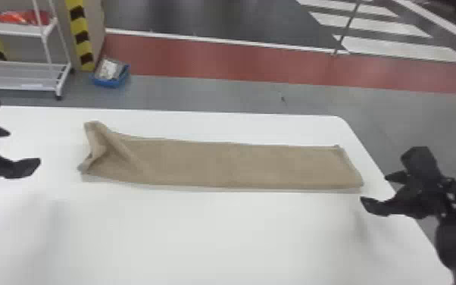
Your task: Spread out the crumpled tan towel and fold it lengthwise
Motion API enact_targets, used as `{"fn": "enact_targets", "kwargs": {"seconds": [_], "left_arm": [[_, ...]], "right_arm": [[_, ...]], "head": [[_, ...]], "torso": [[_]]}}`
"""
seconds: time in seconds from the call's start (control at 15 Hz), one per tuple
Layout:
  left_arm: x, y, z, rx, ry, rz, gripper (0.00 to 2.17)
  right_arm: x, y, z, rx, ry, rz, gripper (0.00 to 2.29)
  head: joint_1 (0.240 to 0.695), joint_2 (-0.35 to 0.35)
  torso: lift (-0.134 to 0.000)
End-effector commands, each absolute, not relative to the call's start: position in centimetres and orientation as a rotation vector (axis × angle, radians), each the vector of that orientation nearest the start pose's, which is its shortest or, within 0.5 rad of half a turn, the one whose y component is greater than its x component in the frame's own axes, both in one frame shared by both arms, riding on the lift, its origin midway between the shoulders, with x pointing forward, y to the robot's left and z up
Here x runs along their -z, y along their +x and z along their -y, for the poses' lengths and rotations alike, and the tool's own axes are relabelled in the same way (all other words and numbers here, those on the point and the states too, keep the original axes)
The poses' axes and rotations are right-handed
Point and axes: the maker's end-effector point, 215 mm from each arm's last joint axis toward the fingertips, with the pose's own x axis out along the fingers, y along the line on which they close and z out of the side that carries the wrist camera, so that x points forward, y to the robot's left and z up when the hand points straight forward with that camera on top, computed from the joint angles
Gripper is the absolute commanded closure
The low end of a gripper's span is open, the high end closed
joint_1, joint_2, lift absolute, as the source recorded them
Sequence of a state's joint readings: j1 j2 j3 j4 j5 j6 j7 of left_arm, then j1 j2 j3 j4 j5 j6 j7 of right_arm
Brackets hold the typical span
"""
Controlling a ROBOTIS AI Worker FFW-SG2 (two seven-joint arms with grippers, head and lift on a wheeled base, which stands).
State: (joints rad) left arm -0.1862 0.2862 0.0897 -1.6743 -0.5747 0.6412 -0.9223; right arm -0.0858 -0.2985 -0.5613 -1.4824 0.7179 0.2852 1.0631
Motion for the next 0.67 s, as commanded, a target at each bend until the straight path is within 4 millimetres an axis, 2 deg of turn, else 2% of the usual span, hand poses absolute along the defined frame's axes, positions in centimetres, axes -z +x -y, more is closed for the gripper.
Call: {"fn": "enact_targets", "kwargs": {"seconds": [0.0, 0.07, 0.2, 0.27, 0.6], "left_arm": [[42.1, 52.7, -33.2, 0.367, 0.237, -0.773, 0.25], [42.9, 51.2, -32.5, 0.335, 0.174, -0.804, 0.27], [44.2, 49.2, -29.5, 0.309, 0.071, -0.843, 0.27], [44.3, 48.9, -28.2, 0.302, 0.071, -0.83, 0.28], [41.9, 50.6, -22.5, 0.303, 0.017, -0.734, 0.32]], "right_arm": [[43.7, 48.5, 53.0, -0.273, -0.522, -0.749, 0.09], [44.0, 48.5, 52.7, -0.277, -0.517, -0.753, 0.09], [44.2, 48.6, 51.9, -0.283, -0.508, -0.747, 0.09], [44.4, 48.6, 51.9, -0.284, -0.506, -0.748, 0.09], [45.1, 47.8, 52.2, -0.281, -0.5, -0.764, 0.09]], "head": [[0.695, -0.202], [0.695, -0.199], [0.695, -0.204], [0.695, -0.22], [0.695, -0.286]], "torso": [[-0.124], [-0.124], [-0.124], [-0.124], [-0.124]]}}
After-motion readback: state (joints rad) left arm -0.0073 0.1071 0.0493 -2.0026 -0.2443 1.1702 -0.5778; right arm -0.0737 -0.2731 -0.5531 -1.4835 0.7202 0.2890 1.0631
